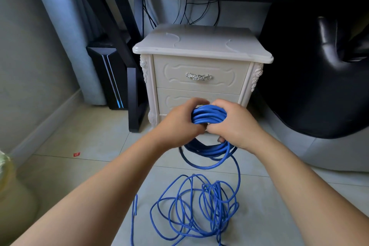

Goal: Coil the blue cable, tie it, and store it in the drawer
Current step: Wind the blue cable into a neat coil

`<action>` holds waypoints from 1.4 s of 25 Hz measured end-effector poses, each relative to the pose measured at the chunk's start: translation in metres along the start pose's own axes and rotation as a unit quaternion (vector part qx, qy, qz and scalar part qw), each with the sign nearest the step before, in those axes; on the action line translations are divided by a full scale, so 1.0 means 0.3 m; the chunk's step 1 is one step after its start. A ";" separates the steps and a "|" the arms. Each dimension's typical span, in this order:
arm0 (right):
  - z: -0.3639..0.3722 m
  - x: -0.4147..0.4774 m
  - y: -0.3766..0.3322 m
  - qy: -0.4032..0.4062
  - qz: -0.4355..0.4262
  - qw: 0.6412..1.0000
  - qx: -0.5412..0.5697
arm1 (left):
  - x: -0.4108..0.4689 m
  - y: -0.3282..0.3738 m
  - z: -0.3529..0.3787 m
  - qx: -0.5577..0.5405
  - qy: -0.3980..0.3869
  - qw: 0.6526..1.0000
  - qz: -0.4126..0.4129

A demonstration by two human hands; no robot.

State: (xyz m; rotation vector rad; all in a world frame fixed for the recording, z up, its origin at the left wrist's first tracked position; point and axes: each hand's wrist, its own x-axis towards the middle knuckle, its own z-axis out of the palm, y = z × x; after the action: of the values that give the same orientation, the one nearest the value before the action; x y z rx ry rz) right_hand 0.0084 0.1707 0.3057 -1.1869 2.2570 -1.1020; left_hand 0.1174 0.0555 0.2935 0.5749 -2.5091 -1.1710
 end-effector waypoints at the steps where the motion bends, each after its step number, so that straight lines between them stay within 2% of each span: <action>1: 0.004 -0.002 0.000 -0.003 0.001 1.000 0.005 | 0.005 0.000 0.004 -0.011 0.016 1.000 -0.008; 3: 0.002 -0.002 0.005 -0.002 0.019 0.997 0.070 | 0.015 0.000 0.006 -0.045 0.050 0.997 -0.030; 5: -0.009 -0.004 0.017 0.000 0.047 0.984 0.173 | 0.022 0.003 0.007 -0.133 0.082 0.986 -0.058; 8: -0.009 -0.013 0.029 -0.038 0.078 0.955 0.284 | 0.036 -0.001 0.000 -0.295 0.149 0.936 -0.124; 10: 0.017 -0.013 0.042 -0.067 0.085 0.937 0.332 | 0.042 -0.006 0.002 -0.359 0.185 0.899 -0.167; 12: 0.049 -0.012 0.045 -0.048 0.088 0.925 0.367 | 0.041 -0.006 0.017 -0.406 0.207 0.867 -0.200; 14: 0.069 -0.011 0.043 0.007 0.084 0.905 0.417 | 0.035 0.002 0.041 -0.428 0.205 0.850 -0.229; 17: 0.068 -0.004 0.049 0.079 0.109 0.877 0.461 | 0.017 0.019 0.055 -0.394 0.135 0.872 -0.256; 18: 0.060 0.000 0.053 0.092 0.114 0.878 0.455 | 0.013 0.021 0.047 -0.385 0.105 0.880 -0.257; 20: 0.041 0.003 0.055 0.104 0.113 0.907 0.392 | 0.006 0.019 0.025 -0.357 0.062 0.903 -0.230; 24: 0.019 -0.019 0.025 0.062 0.047 0.980 0.184 | -0.001 0.009 -0.015 -0.228 0.056 0.968 -0.091; 26: 0.011 -0.031 0.002 0.025 0.015 0.995 0.098 | -0.011 0.012 -0.016 -0.115 0.036 0.992 -0.027; 28: 0.008 -0.037 -0.012 0.008 0.002 0.999 0.045 | -0.015 0.013 -0.011 -0.075 0.025 0.997 -0.023; 31: 0.015 -0.030 -0.006 0.031 0.032 0.994 0.095 | -0.006 0.012 0.004 -0.104 0.053 0.991 -0.072; 33: 0.011 -0.021 0.003 0.029 0.055 0.975 0.213 | 0.004 0.010 0.017 -0.132 0.080 0.984 -0.093; 35: -0.002 -0.016 0.007 0.001 0.073 0.941 0.330 | 0.009 0.013 0.026 -0.174 0.092 0.974 -0.115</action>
State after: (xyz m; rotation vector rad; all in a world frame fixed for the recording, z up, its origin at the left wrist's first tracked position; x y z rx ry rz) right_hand 0.0099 0.1756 0.3042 -0.7228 1.7058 -1.6107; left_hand 0.1108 0.0616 0.2921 0.8486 -2.0584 -1.5227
